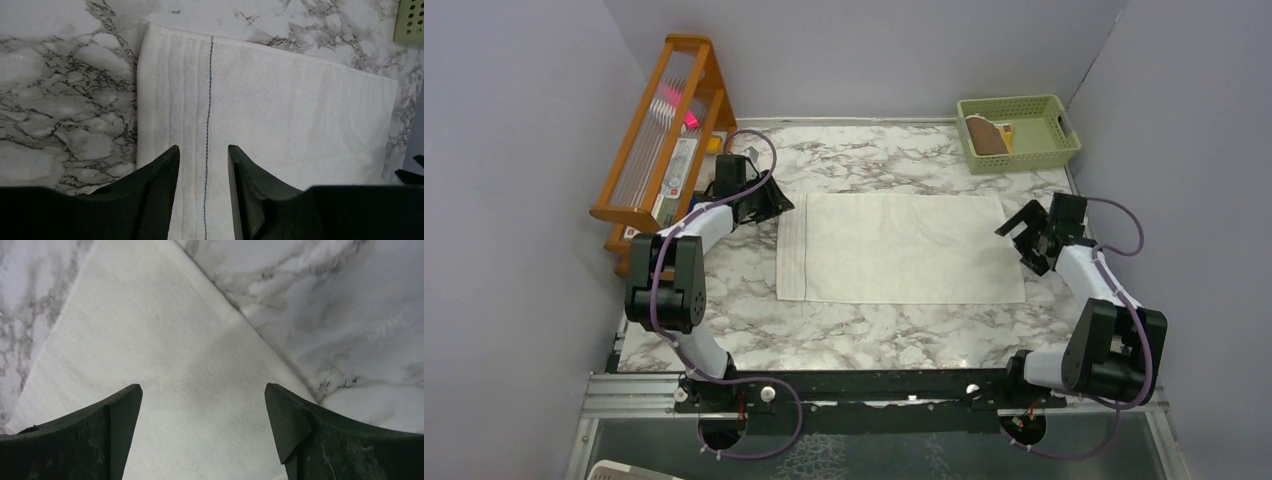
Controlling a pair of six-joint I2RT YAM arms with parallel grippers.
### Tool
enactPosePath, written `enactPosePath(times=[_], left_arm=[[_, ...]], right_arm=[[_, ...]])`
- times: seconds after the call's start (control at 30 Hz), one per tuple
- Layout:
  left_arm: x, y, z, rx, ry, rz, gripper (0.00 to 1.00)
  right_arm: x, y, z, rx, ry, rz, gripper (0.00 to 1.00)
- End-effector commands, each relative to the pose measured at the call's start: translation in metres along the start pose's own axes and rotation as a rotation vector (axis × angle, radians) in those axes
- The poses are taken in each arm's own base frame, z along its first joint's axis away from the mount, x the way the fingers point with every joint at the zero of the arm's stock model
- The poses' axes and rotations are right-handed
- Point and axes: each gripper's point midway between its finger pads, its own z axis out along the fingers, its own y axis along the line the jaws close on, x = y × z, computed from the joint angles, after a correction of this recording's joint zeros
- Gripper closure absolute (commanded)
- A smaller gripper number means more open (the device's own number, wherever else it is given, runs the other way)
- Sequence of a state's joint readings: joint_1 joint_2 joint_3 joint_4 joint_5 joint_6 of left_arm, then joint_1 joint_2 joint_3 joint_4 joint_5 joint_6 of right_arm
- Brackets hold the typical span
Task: Roll the towels
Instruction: Fold the towel at the center of the board.
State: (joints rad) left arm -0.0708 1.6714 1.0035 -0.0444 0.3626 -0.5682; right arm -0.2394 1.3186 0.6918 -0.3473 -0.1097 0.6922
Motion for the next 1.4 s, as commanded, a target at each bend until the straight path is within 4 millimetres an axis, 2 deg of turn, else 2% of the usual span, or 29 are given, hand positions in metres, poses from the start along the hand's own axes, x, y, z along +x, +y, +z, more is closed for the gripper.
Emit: enactPosePath(times=[0.0, 0.1, 0.27, 0.37, 0.6, 0.73, 1.07, 1.2, 1.37], left_arm=[[-0.014, 0.0, 0.013, 0.03, 0.053, 0.051, 0.56], [-0.021, 0.007, 0.025, 0.01, 0.11, 0.101, 0.56], [-0.034, 0.023, 0.036, -0.058, 0.122, 0.191, 0.55], [-0.041, 0.028, 0.041, -0.066, 0.115, 0.224, 0.54], [-0.03, 0.048, 0.061, -0.087, 0.15, 0.257, 0.53], [-0.032, 0.056, 0.07, -0.101, 0.14, 0.274, 0.53], [-0.043, 0.062, 0.089, -0.112, 0.15, 0.314, 0.55], [-0.035, 0.071, 0.091, -0.144, 0.171, 0.348, 0.6], [-0.021, 0.083, 0.092, -0.185, 0.208, 0.372, 0.73]], right_arm=[[-0.064, 0.041, -0.026, -0.013, -0.216, -0.077, 0.06], [-0.071, 0.059, -0.026, -0.031, -0.235, -0.103, 0.06], [-0.069, 0.084, -0.025, -0.152, -0.222, -0.107, 0.05], [-0.071, 0.091, -0.026, -0.188, -0.234, -0.117, 0.05], [-0.067, 0.094, -0.02, -0.202, -0.209, -0.119, 0.07], [-0.066, 0.098, -0.02, -0.228, -0.207, -0.129, 0.07], [-0.066, 0.094, -0.019, -0.215, -0.212, -0.152, 0.03], [-0.067, 0.094, -0.018, -0.208, -0.214, -0.148, 0.03], [-0.071, 0.093, -0.016, -0.191, -0.217, -0.129, 0.03]])
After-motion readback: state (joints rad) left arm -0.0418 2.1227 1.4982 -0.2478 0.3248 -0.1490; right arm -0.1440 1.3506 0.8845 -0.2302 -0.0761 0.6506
